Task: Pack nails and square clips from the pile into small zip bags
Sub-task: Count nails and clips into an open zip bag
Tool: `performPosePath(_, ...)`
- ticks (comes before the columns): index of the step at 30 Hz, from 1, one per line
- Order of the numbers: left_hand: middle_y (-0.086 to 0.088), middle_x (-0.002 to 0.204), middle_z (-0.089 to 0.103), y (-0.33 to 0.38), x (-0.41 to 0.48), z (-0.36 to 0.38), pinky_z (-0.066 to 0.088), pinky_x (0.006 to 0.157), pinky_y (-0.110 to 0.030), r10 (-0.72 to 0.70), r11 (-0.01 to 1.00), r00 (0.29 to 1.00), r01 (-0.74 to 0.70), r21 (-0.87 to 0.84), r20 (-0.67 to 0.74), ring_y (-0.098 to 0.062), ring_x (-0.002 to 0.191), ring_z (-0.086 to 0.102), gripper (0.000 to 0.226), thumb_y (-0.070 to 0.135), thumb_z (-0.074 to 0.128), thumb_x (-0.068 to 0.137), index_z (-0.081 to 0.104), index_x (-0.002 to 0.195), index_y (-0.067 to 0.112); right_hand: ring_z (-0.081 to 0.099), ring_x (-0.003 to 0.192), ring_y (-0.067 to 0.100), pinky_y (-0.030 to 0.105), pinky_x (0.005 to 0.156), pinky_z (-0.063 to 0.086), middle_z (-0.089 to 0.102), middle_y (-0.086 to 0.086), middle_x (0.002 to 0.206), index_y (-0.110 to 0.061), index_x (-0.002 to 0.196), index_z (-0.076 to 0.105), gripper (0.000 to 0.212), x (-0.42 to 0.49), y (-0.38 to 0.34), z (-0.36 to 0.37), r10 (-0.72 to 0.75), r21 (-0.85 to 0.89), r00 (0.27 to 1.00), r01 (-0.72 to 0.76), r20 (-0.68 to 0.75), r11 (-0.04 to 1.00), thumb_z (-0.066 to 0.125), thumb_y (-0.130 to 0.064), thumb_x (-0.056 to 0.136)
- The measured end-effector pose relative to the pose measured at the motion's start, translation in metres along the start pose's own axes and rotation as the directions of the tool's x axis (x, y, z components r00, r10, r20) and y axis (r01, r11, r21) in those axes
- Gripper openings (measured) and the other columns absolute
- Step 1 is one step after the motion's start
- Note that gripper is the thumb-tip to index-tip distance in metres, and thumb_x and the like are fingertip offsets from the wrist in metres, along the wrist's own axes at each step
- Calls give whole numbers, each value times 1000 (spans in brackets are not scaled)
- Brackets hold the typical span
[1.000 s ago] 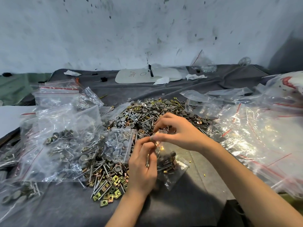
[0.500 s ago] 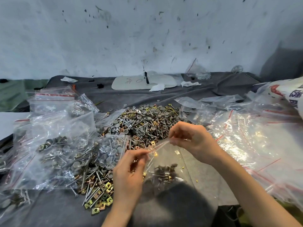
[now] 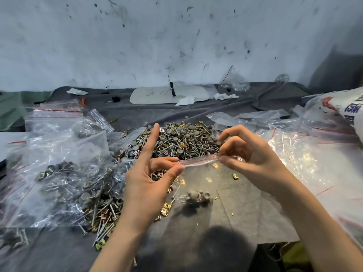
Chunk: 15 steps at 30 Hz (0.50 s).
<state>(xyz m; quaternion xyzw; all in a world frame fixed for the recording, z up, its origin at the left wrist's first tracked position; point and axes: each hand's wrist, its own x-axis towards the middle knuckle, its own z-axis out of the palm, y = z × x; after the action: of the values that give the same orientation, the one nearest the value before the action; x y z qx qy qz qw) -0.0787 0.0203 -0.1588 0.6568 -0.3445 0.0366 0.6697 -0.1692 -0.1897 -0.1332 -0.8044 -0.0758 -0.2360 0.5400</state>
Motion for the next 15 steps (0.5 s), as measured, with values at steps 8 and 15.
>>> performPosePath(8,-1,77,72,-1,-4,7,40,107,-48,-13,1000,998,12,15,59,-9,99,67,84,34,74,71,30,141,53,58,71,6,14,66,43,62,-12,76,-22,83,66,7,-1,-2,14,-40,-283,997,57,65,957,72,-19,79)
performPosePath(15,2,80,72,-2,-3,4,45,101,-28,46,996,997,-50,70,68,-7,97,67,82,30,72,75,30,141,53,63,75,8,17,69,46,65,-13,79,-22,85,68,8,-5,-5,22,-2,-151,998,13,68,988,71,-22,78)
